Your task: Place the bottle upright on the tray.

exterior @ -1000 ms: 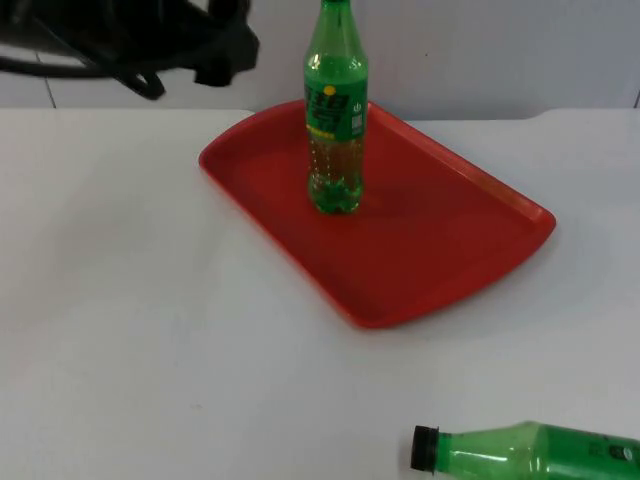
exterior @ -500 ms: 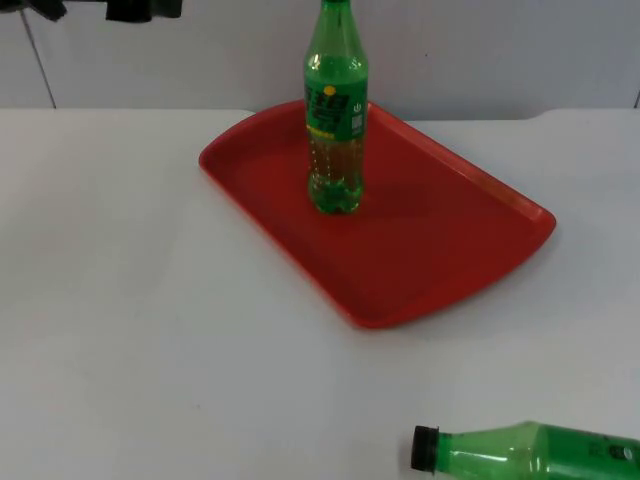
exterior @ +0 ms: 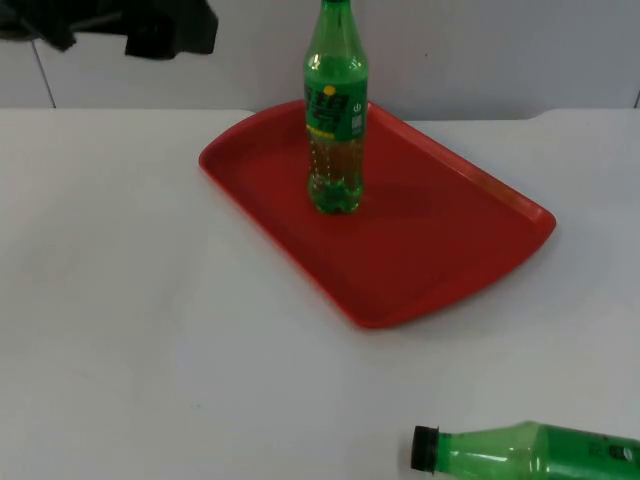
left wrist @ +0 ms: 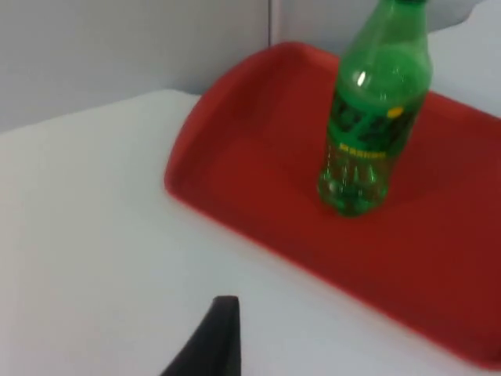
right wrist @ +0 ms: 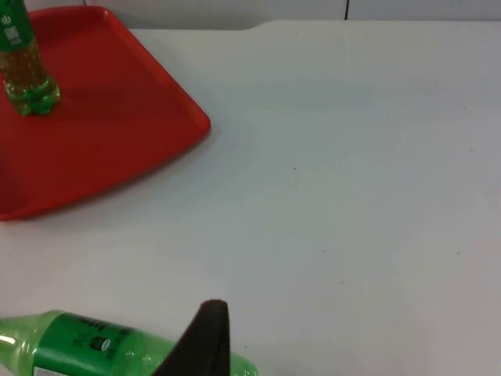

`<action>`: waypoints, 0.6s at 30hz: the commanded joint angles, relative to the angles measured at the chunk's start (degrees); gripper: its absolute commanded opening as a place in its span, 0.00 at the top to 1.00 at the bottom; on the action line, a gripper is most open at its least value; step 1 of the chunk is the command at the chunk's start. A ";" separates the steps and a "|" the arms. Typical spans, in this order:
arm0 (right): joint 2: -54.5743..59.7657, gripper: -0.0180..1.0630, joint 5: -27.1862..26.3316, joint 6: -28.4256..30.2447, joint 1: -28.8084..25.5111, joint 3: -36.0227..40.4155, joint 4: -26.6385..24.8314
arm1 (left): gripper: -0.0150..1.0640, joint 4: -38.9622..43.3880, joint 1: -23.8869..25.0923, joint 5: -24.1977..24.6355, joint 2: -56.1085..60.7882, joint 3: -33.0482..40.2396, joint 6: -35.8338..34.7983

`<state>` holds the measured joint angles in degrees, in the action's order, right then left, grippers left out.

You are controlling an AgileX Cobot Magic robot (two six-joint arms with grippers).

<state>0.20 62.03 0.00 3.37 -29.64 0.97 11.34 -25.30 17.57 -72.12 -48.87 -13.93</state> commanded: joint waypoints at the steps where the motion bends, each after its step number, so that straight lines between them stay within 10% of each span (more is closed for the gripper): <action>1: -0.20 0.01 -0.19 0.00 -0.38 0.12 0.35 | 0.01 -0.83 -0.43 -0.68 2.65 3.30 0.12; 18: -0.20 0.01 -0.19 0.00 -0.38 0.12 0.35 | 0.01 -1.71 -0.43 4.48 18.71 11.96 0.36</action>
<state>0.20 62.03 0.00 3.37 -29.64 0.97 10.31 -25.30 21.41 -54.39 -37.20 -13.75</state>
